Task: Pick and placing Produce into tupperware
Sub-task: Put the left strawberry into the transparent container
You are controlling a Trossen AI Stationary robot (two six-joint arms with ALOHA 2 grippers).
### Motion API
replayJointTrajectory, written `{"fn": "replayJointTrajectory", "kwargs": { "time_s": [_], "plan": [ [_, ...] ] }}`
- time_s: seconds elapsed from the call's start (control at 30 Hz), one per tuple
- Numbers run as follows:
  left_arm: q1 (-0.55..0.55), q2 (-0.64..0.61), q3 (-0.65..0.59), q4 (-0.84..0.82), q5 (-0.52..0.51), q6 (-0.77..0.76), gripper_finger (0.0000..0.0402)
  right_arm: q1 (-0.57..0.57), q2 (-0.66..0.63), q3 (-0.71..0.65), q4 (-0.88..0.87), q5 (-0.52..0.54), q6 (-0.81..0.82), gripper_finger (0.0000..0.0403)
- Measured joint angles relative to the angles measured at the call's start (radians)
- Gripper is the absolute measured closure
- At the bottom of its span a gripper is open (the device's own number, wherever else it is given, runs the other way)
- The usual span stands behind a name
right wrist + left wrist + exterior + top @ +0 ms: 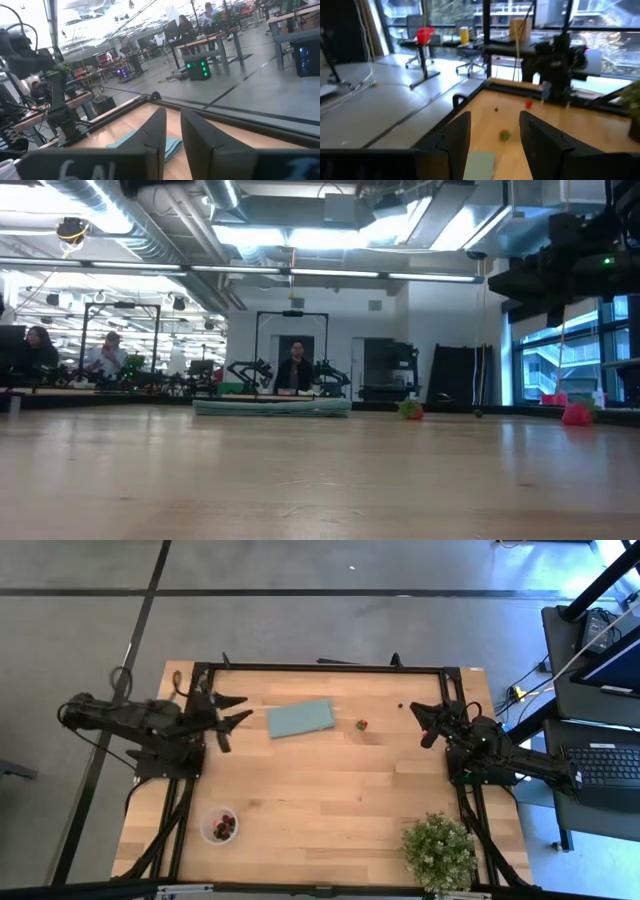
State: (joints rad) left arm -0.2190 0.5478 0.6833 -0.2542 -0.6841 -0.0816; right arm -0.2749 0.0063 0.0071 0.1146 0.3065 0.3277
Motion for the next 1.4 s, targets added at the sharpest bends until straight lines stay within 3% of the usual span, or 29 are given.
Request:
{"fn": "replayJointTrajectory", "kwargs": {
  "time_s": [0.37, 0.57, 0.97, 1.3, 1.4],
  "plan": [
    [0.024, -0.216, -0.361, 0.314, 0.010, -0.047, 0.0253, 0.000, 0.000, 0.000, -0.004, 0.000, -0.017, 0.0342],
    [0.024, -0.348, -0.477, 0.324, 0.011, -0.042, 0.0267, 0.000, 0.000, 0.000, -0.005, -0.001, -0.018, 0.0342],
    [0.024, -0.474, -0.605, 0.323, 0.013, -0.134, 0.0299, 0.000, 0.000, 0.000, -0.010, -0.001, -0.016, 0.0342],
    [0.023, -0.487, -0.619, 0.308, 0.007, -0.092, 0.0322, 0.000, 0.000, 0.000, -0.003, -0.005, 0.018, 0.0342],
    [0.024, -0.486, -0.619, 0.306, -0.061, -0.036, 0.0330, 0.001, 0.000, 0.000, 0.020, -0.102, 0.008, 0.0342]
  ]
}}
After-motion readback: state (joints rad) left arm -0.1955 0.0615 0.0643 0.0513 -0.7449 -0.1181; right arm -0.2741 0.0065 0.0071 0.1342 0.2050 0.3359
